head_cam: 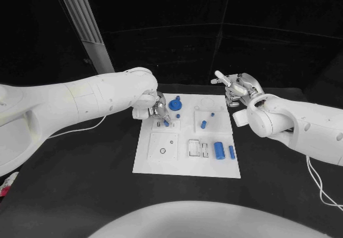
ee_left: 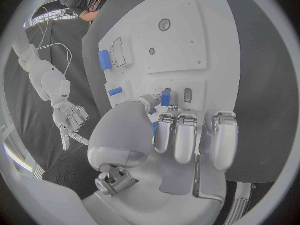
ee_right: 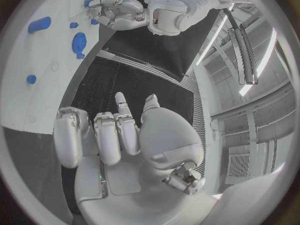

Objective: Assemble the parts on the task board

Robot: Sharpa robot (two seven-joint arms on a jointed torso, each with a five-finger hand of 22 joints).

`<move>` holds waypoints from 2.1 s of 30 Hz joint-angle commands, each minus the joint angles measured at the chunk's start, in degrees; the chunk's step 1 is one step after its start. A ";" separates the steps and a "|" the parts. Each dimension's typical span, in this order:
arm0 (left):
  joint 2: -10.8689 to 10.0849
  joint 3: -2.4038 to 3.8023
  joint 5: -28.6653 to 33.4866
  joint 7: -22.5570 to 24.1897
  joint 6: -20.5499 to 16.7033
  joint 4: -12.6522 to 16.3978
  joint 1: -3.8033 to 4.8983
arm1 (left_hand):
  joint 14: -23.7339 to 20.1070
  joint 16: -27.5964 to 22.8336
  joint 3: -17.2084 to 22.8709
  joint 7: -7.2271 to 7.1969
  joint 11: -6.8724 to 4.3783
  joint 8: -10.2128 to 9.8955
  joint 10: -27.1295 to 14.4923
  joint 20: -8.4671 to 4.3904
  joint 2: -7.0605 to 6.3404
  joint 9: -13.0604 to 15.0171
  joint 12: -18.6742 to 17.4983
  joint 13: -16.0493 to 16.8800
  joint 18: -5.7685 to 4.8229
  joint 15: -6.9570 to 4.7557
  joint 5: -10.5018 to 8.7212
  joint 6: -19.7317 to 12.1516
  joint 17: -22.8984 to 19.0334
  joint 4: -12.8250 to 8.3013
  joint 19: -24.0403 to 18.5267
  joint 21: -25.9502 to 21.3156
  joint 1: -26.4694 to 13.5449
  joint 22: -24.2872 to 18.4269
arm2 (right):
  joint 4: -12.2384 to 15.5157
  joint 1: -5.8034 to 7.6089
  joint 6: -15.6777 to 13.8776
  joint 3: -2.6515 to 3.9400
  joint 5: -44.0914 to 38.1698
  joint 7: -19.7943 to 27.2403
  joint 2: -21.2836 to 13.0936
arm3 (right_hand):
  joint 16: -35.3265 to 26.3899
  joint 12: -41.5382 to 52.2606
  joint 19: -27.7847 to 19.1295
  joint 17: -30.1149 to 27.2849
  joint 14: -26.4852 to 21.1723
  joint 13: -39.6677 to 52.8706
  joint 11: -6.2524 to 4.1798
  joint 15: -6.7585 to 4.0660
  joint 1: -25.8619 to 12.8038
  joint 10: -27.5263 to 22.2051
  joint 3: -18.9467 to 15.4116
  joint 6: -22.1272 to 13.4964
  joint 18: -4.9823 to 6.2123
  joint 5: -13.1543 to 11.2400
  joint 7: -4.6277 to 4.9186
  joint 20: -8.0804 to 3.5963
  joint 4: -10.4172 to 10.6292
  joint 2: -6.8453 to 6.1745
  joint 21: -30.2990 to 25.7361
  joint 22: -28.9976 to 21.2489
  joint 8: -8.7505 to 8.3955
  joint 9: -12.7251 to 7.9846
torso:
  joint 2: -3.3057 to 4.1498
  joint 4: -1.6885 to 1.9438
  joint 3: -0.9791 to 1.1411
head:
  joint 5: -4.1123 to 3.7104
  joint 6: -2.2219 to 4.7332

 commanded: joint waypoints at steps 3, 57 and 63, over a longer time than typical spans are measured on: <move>-0.10 0.01 -0.14 -0.52 1.09 -0.04 0.06 | 5.86 0.17 -0.02 -0.39 0.13 0.21 5.86 0.05 0.06 0.06 0.06 15.06 -0.37 0.05 0.31 0.10 15.10 -0.34 6.03 0.22 0.53 15.08 | 0.06 0.10 -0.27 0.03 -0.05 0.29 0.02 | 0.14 -0.02 1.05 15.09 5.96 15.07 -0.06 -0.04 0.57 5.97 -0.33 -0.22 0.63 0.04 -0.33 0.01 -0.05 0.35 -0.34 11.81 0.37 0.04 | -0.03 0.05 0.01 | 0.06 -0.01; 0.48 0.01 -0.14 -0.72 1.90 -0.39 0.05 | 5.86 0.17 -0.68 -0.23 0.30 0.04 5.86 0.09 -0.37 0.33 0.06 15.06 -0.37 0.18 -0.15 0.12 15.10 0.17 6.03 0.22 -0.66 15.08 | 0.03 0.09 -0.24 0.03 -0.05 0.16 0.09 | 0.14 -0.02 1.05 15.09 5.96 15.07 -0.06 -0.04 0.57 5.97 -0.33 -0.22 0.63 0.04 -0.33 0.01 -0.05 0.35 -0.34 11.81 0.37 0.04 | 0.00 0.02 -0.01 | 0.01 -0.01; 0.57 0.01 -0.14 -1.10 2.05 -0.46 0.04 | 5.86 0.17 -1.24 -0.20 0.33 -0.12 5.86 0.09 -0.62 0.37 0.06 15.06 -0.37 0.17 -0.22 0.04 15.10 0.55 6.02 0.22 -1.27 15.08 | 0.05 0.09 -0.22 0.03 -0.05 0.15 0.09 | 0.14 -0.02 1.05 15.09 5.96 15.07 -0.06 -0.04 0.57 5.97 -0.33 -0.22 0.63 0.04 -0.33 0.01 -0.05 0.35 -0.34 11.81 0.37 0.04 | 0.03 0.01 -0.01 | -0.01 -0.01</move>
